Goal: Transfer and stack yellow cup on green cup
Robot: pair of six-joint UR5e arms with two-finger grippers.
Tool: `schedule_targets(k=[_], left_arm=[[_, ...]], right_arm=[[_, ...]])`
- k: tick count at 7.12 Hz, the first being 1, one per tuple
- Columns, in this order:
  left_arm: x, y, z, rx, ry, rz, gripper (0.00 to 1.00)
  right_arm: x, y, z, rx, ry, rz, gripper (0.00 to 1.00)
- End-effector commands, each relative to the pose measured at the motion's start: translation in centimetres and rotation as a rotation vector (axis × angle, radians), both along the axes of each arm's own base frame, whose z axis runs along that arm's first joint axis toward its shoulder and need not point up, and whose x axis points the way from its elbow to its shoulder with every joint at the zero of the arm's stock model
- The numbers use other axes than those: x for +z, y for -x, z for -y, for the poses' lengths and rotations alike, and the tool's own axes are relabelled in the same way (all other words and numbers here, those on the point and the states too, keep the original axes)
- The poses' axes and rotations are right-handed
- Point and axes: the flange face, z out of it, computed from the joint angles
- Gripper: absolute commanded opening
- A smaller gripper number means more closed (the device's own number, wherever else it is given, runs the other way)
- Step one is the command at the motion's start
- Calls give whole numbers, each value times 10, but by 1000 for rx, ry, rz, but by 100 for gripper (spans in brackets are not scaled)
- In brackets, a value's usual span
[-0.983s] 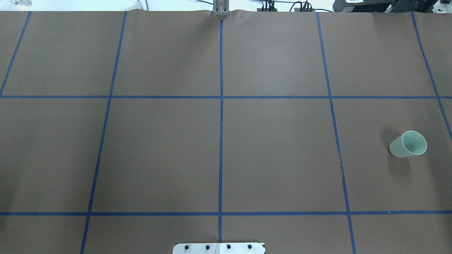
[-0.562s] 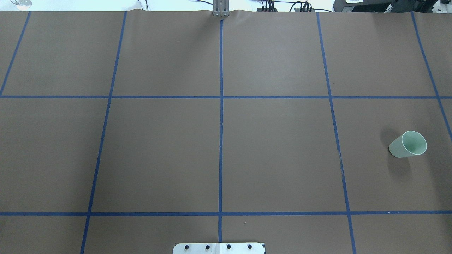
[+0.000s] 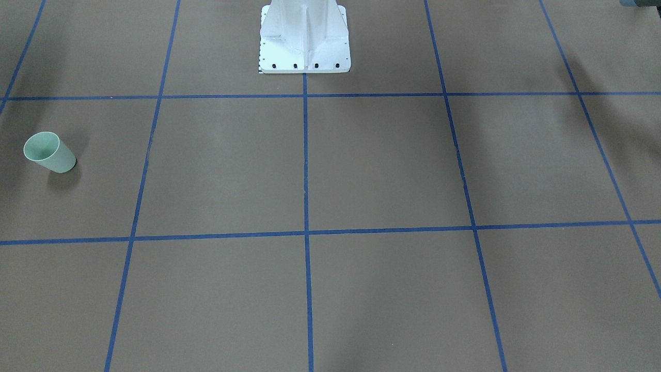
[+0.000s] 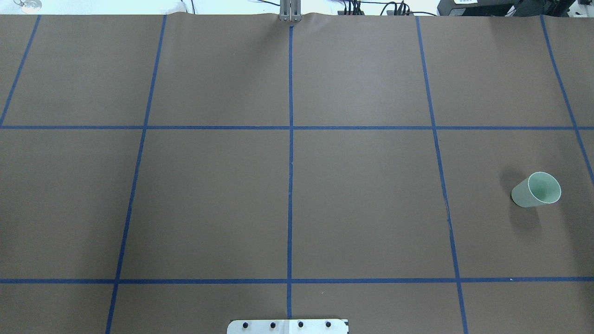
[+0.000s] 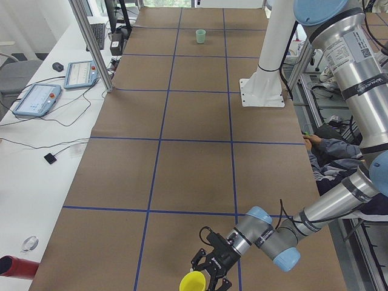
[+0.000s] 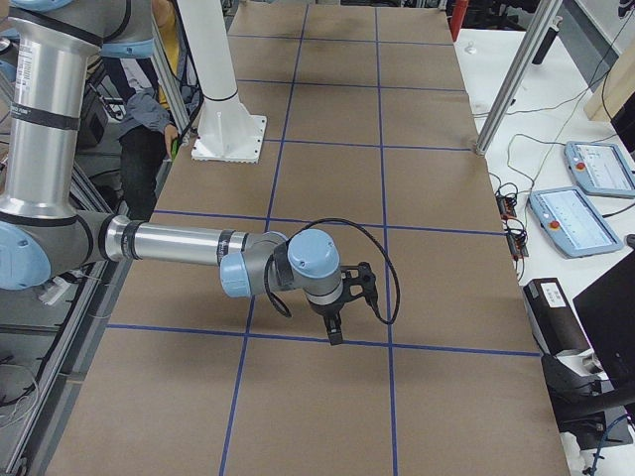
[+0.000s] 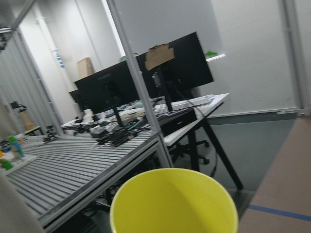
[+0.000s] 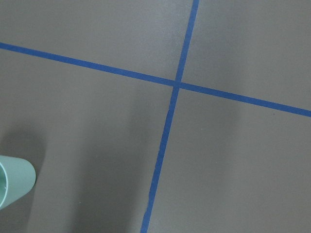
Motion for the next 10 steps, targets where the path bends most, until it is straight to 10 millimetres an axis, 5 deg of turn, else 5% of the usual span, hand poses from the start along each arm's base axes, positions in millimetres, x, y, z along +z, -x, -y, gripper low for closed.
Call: schedule_targets(k=[1, 3, 5, 10], left_arm=[[-54, -22, 29, 266, -244, -36, 9], [-87, -49, 39, 437, -430, -200, 8], [-129, -82, 71, 529, -622, -309, 8], [-276, -197, 145, 1090, -1002, -305, 14]], right_arm=[[-1, 1, 0, -2, 0, 14, 100], [-3, 2, 0, -4, -2, 23, 100], [-11, 3, 0, -8, -19, 38, 100], [-40, 7, 3, -26, -69, 98, 100]])
